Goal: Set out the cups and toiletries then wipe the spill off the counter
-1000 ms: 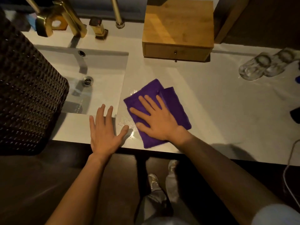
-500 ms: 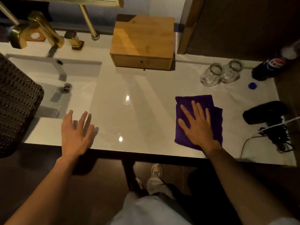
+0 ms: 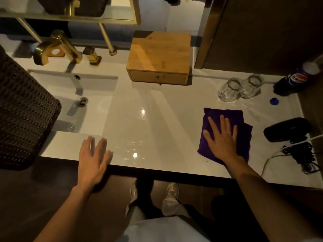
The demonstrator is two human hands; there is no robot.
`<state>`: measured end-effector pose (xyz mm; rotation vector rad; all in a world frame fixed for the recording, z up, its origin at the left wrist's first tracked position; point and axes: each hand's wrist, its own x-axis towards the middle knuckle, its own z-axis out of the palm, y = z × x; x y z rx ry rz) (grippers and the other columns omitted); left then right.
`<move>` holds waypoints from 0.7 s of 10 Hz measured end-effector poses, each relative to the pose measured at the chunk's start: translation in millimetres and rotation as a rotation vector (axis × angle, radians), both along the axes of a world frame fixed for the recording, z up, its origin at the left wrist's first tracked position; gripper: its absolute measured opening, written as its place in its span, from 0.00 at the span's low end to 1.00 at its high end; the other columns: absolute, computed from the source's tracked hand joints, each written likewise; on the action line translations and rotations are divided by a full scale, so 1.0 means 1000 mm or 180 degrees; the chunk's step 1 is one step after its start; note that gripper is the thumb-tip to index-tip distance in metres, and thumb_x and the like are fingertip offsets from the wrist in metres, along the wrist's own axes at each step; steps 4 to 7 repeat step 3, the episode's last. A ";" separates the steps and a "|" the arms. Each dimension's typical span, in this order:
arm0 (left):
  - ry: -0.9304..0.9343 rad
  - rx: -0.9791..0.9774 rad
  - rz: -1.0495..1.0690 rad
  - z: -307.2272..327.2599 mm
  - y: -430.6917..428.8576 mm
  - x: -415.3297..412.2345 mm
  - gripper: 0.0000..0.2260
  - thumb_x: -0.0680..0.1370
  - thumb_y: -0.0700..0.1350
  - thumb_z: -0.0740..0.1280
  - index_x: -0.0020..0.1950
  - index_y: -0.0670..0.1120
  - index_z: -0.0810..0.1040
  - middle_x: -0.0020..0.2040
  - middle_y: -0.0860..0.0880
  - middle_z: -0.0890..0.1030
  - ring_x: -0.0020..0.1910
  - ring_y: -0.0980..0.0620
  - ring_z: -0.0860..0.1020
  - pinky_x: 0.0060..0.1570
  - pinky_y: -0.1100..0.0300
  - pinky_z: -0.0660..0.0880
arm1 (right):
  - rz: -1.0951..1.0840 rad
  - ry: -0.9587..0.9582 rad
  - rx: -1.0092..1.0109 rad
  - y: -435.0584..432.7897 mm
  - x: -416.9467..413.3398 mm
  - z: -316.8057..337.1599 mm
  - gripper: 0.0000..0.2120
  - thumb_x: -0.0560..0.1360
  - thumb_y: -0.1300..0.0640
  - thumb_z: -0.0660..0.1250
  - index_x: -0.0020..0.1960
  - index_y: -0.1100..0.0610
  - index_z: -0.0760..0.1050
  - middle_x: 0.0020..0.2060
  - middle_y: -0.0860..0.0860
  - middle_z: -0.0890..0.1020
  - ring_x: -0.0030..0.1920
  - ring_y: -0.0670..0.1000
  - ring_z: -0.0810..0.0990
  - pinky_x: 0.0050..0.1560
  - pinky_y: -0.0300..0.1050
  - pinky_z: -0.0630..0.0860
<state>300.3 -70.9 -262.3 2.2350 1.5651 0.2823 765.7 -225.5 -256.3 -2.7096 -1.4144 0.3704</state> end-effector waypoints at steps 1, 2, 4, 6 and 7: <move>0.0026 0.0030 0.0084 -0.003 -0.011 0.000 0.25 0.82 0.66 0.52 0.77 0.58 0.64 0.80 0.45 0.57 0.80 0.44 0.58 0.74 0.48 0.59 | -0.0185 0.0192 0.0244 -0.009 -0.014 0.000 0.28 0.84 0.40 0.50 0.82 0.45 0.53 0.82 0.57 0.49 0.82 0.56 0.43 0.79 0.59 0.36; 0.0052 0.0042 0.0191 0.002 -0.030 -0.003 0.28 0.82 0.63 0.52 0.79 0.53 0.62 0.82 0.44 0.53 0.81 0.42 0.54 0.77 0.44 0.58 | -0.0578 0.0639 0.0691 -0.029 -0.047 0.009 0.25 0.85 0.46 0.55 0.80 0.50 0.60 0.82 0.56 0.52 0.82 0.54 0.45 0.80 0.55 0.37; -0.0155 0.0063 0.0192 -0.008 -0.054 -0.014 0.28 0.83 0.59 0.54 0.80 0.48 0.62 0.82 0.42 0.53 0.81 0.41 0.56 0.77 0.45 0.59 | -0.1050 0.0860 0.1231 -0.059 -0.099 0.011 0.23 0.82 0.57 0.65 0.76 0.58 0.68 0.79 0.60 0.60 0.81 0.59 0.53 0.80 0.56 0.47; -0.0155 0.0063 0.0192 -0.008 -0.054 -0.014 0.28 0.83 0.59 0.54 0.80 0.48 0.62 0.82 0.42 0.53 0.81 0.41 0.56 0.77 0.45 0.59 | -0.1050 0.0860 0.1231 -0.059 -0.099 0.011 0.23 0.82 0.57 0.65 0.76 0.58 0.68 0.79 0.60 0.60 0.81 0.59 0.53 0.80 0.56 0.47; -0.0155 0.0063 0.0192 -0.008 -0.054 -0.014 0.28 0.83 0.59 0.54 0.80 0.48 0.62 0.82 0.42 0.53 0.81 0.41 0.56 0.77 0.45 0.59 | -0.1050 0.0860 0.1231 -0.059 -0.099 0.011 0.23 0.82 0.57 0.65 0.76 0.58 0.68 0.79 0.60 0.60 0.81 0.59 0.53 0.80 0.56 0.47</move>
